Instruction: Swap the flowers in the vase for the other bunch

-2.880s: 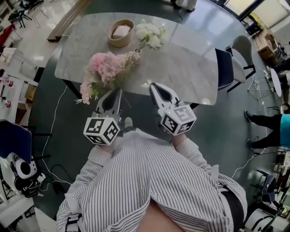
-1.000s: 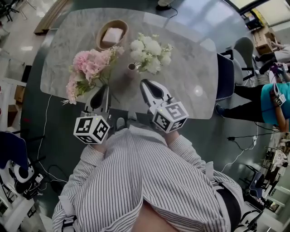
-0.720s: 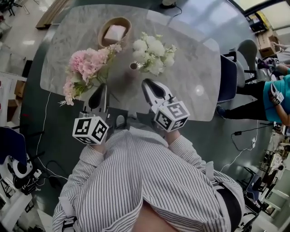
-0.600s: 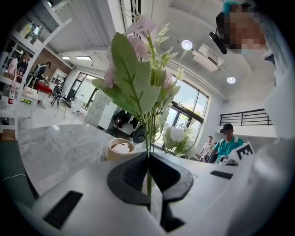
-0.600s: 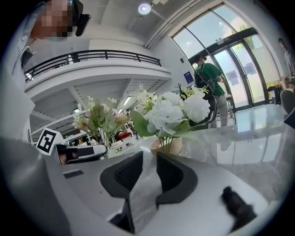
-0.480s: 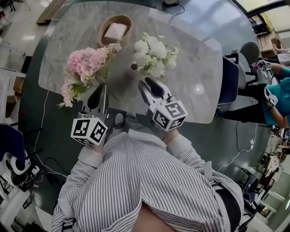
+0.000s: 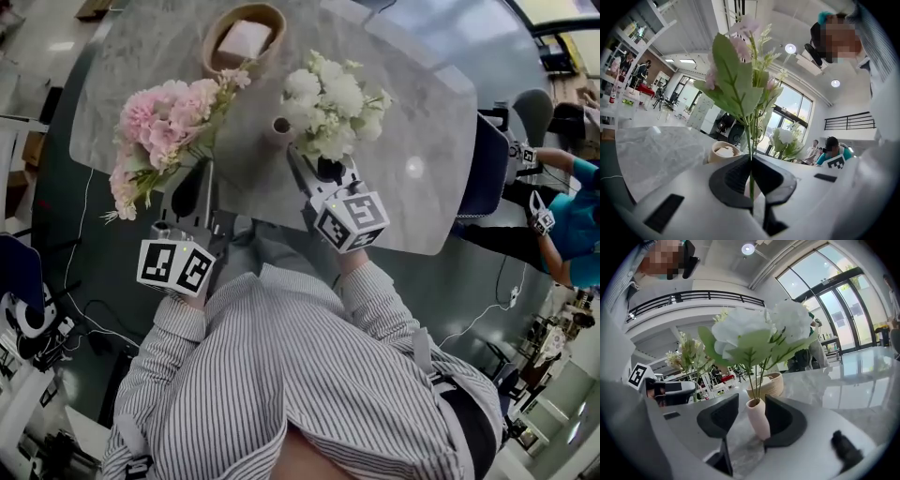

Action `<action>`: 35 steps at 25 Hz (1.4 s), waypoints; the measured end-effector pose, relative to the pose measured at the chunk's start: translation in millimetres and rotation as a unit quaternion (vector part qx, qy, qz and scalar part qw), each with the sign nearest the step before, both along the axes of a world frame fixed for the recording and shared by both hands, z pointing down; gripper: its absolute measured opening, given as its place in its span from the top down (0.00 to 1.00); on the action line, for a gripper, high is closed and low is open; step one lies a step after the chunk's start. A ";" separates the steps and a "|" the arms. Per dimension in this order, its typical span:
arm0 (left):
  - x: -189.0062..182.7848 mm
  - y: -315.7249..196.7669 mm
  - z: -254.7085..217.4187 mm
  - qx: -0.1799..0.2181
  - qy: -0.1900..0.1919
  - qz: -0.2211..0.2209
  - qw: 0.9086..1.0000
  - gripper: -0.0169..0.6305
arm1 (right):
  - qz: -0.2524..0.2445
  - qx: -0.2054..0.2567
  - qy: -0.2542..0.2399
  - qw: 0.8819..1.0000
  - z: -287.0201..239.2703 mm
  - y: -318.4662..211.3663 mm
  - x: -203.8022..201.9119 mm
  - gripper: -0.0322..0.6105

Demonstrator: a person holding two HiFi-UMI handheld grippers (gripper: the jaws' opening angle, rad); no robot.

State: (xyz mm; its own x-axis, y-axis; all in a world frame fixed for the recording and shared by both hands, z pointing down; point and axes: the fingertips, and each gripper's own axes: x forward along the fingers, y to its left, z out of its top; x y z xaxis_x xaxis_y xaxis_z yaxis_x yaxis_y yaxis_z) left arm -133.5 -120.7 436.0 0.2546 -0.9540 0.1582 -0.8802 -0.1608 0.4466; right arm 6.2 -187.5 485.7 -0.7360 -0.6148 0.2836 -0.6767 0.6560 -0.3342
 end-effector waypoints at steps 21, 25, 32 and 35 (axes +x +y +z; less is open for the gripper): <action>-3.7 1.0 20.8 -0.022 0.018 -0.005 1.000 0.94 | 0.000 0.039 -0.011 0.999 -9.5 -33.6 -21.0 0.83; -4.5 -1.4 19.3 -0.018 0.016 -0.005 1.000 0.94 | 0.003 0.044 -0.008 0.999 -10.1 -35.2 -20.8 0.89; -5.6 -4.1 13.7 -0.010 0.007 -0.006 1.000 0.94 | 0.009 0.067 -0.008 0.998 -23.3 -37.2 -17.0 0.91; -5.2 -6.3 7.4 -0.005 -0.001 -0.004 1.000 0.94 | 0.011 0.074 -0.008 0.997 -34.3 -35.6 -16.6 0.91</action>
